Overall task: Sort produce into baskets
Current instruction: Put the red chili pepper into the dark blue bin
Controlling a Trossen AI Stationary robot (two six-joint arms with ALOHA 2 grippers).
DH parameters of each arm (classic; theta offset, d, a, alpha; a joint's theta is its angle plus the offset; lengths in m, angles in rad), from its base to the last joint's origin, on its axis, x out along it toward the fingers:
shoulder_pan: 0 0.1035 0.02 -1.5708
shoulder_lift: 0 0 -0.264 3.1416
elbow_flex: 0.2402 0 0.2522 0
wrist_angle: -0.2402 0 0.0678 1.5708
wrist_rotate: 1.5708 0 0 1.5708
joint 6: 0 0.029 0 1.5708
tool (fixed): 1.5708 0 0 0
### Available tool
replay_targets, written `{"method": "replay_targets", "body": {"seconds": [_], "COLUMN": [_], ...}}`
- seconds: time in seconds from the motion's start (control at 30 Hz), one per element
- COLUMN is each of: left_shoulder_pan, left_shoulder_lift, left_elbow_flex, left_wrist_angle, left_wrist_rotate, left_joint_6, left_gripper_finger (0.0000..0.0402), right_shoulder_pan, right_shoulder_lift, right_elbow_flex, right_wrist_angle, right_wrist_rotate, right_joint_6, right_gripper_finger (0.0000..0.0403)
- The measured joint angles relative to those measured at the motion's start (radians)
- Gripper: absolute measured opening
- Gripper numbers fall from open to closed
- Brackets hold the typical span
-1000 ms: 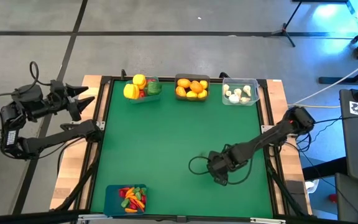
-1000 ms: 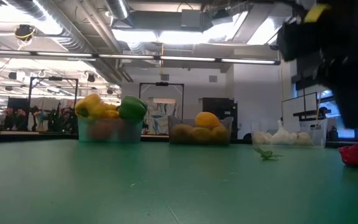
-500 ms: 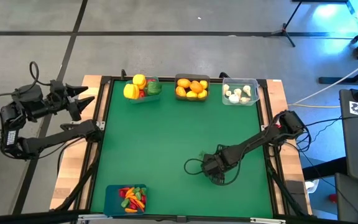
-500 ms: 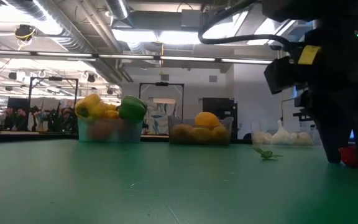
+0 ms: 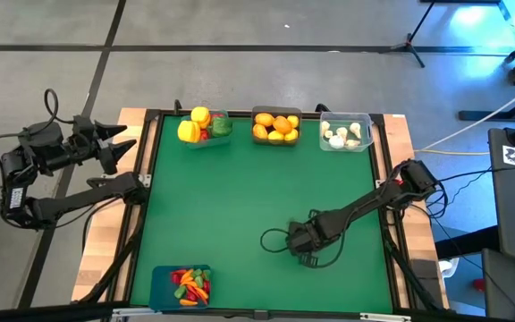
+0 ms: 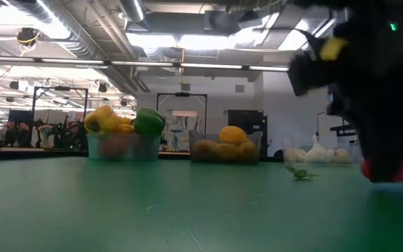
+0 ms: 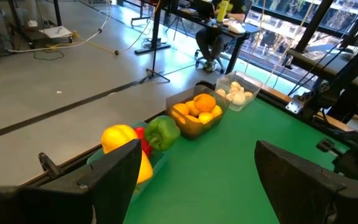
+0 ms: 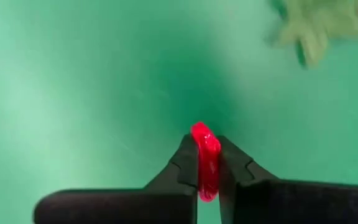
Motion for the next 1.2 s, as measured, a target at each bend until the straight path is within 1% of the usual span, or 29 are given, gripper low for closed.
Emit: {"method": "replay_targets", "body": {"seconds": [0.03,0.1,0.2,0.27,0.33,0.43,0.53,0.67,0.77,0.93,1.03,1.1,1.2], "left_shoulder_pan": [0.0,0.0,0.0,0.0,0.0,0.0,0.0,0.0,0.0,0.0,0.0,0.0,0.0], "left_shoulder_lift": [0.0,0.0,0.0,0.0,0.0,0.0,0.0,0.0,0.0,0.0,0.0,0.0,0.0], "left_elbow_flex": [0.0,0.0,0.0,0.0,0.0,0.0,0.0,0.0,0.0,0.0,0.0,0.0,0.0], "left_wrist_angle": [0.0,0.0,0.0,0.001,0.001,0.001,0.001,0.001,0.001,0.001,0.001,0.001,0.001], "left_wrist_rotate": [0.0,0.0,0.0,0.0,0.0,0.0,0.0,0.0,0.0,0.0,0.0,0.0,0.0], "left_joint_6": [0.0,0.001,0.001,0.001,0.001,0.001,0.001,0.001,0.001,0.001,0.003,0.014,0.024], "left_gripper_finger": [0.0308,0.0308,0.0308,0.0308,0.0308,0.0308,0.0308,0.0308,0.0308,0.0308,0.0308,0.0308,0.0308], "right_shoulder_pan": [0.0,0.0,-0.007,-0.019,-0.031,-0.051,-0.074,-0.094,-0.099,-0.099,-0.1,-0.1,-0.101], "right_shoulder_lift": [0.001,0.0,0.001,0.0,0.0,0.0,0.026,0.101,0.187,0.358,0.456,0.512,0.572], "right_elbow_flex": [0.014,0.044,0.099,0.138,0.174,0.22,0.267,0.376,0.492,0.735,0.854,0.916,0.973], "right_wrist_angle": [0.01,0.015,0.046,0.1,0.174,0.341,0.501,0.663,0.733,0.732,0.733,0.732,0.751], "right_wrist_rotate": [0.01,0.036,0.093,0.141,0.191,0.276,0.313,0.278,0.261,0.197,0.157,0.124,0.059], "right_joint_6": [0.0,0.002,0.03,0.045,0.043,0.017,-0.047,-0.173,-0.262,-0.363,-0.413,-0.425,-0.425], "right_gripper_finger": [0.0011,0.0015,0.0042,0.0058,0.0066,0.0069,0.007,0.0071,0.0071,0.0071,0.0071,0.0071,0.0071]}}
